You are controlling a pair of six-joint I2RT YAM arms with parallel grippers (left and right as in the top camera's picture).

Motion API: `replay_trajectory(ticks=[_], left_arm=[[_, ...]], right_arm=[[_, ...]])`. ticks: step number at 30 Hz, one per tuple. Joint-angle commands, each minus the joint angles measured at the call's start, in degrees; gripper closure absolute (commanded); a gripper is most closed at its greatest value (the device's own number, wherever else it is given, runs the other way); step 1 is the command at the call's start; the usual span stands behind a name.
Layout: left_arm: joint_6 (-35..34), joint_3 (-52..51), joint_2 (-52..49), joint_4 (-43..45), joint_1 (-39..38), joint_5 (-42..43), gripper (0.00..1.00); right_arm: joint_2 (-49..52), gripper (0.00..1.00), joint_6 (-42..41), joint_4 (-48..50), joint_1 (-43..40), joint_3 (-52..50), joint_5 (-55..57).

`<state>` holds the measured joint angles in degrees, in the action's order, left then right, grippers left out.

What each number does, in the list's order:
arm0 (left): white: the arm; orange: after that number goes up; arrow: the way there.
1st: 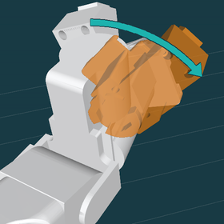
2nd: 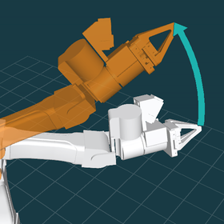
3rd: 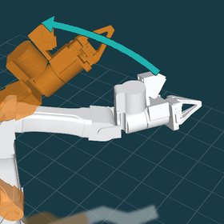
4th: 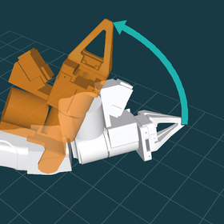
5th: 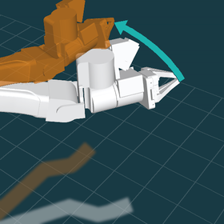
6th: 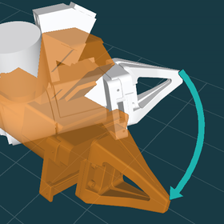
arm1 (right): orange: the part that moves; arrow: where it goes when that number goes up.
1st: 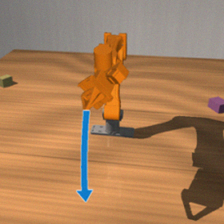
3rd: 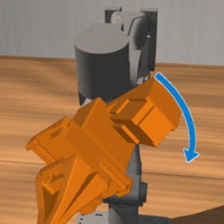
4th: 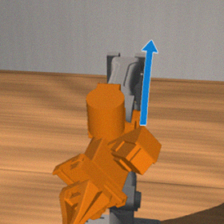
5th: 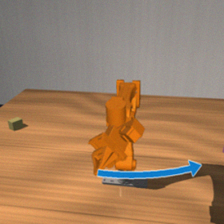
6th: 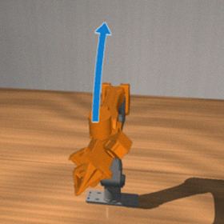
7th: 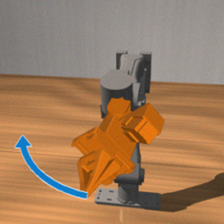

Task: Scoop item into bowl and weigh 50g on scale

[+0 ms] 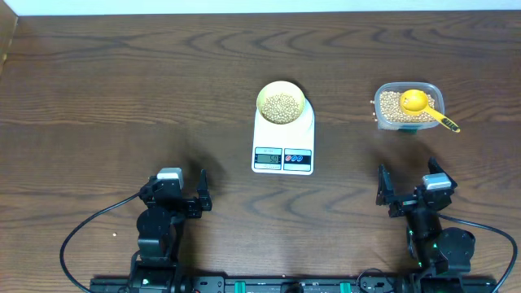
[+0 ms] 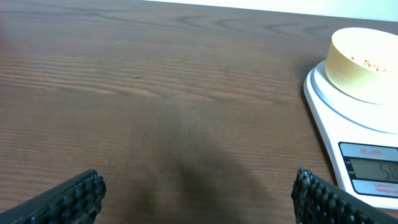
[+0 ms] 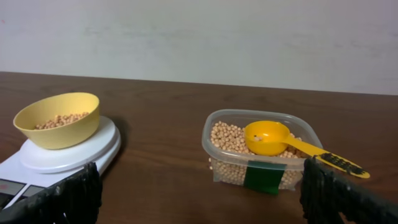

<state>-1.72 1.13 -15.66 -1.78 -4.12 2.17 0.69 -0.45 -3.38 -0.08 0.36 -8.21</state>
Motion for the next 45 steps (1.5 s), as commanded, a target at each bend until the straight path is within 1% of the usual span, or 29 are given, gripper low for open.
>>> replay_trajectory(ticks=[1,38,45], left_arm=[[-0.5,-0.9,-0.1,-2.4,0.3,-1.8,0.02],[-0.5,-0.9,0.1,-2.4,0.3,-1.8,0.02],[-0.5,-0.9,7.1,-2.4,0.7,-1.8,0.02]], right_arm=[[-0.4,0.01,-0.8,-0.3,0.7,0.0,0.3],[-0.4,0.01,-0.8,-0.3,0.7,0.0,0.3],[-0.4,0.01,-0.8,-0.3,0.7,0.0,0.3]])
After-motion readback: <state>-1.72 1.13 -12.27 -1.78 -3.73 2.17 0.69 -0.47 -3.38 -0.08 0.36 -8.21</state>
